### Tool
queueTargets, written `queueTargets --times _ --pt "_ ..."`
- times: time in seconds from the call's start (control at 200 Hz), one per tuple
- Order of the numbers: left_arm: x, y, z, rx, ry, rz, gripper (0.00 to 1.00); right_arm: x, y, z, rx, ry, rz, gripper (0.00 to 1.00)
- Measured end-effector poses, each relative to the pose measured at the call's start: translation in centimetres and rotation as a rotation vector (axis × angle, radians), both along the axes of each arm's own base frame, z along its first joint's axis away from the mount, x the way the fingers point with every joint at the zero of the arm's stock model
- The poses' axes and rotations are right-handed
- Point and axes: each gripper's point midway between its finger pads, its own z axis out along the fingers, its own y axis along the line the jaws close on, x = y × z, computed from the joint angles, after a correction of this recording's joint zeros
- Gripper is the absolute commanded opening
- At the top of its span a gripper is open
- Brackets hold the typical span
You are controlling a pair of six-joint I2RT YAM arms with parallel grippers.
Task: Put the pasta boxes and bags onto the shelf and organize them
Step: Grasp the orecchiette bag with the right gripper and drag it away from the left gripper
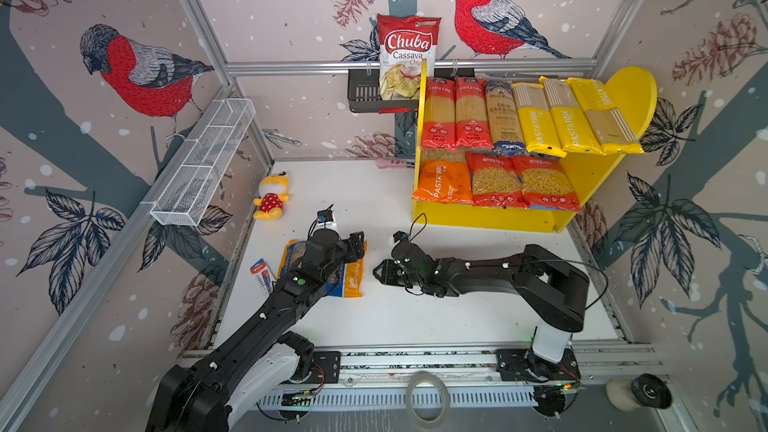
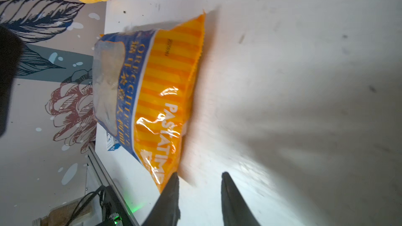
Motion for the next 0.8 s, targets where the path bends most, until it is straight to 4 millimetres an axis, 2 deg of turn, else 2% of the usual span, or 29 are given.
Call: queueTargets --times 0.065,0.135,0.305,0.44,0.545,0.685,0.8 --pt "-0.2 1.2 -0.6 0.019 0.014 0.064 0.78 0.4 1.3 0.3 0.027 -0.001 0.01 0.64" --pt "-0.4 3.0 -1.0 0.036 0.016 0.15 0.78 0.6 2.6 0.2 0.057 0.015 0.024 0.71" --pt "-0.7 6.5 -1.4 0.059 0.01 0.313 0.78 0.1 4.6 -2.2 0.082 0.116 0.048 0.73" --pt "-1.0 7.0 -2.6 0.06 0.037 0.337 0.77 0.0 7.1 -2.2 0.126 0.147 0.077 0.71" --pt "-1.2 7.1 -2.6 0.049 0.033 0.342 0.77 0.2 7.9 -2.5 0.148 0.166 0.07 0.63" --pt "-1.1 7.0 -1.6 0.031 0.006 0.34 0.77 0.3 8.2 -3.0 0.155 0.18 0.06 0.34" --pt "-0.9 6.9 -0.4 0.022 -0.02 0.333 0.77 0.5 8.0 -2.2 0.154 0.158 0.06 0.19"
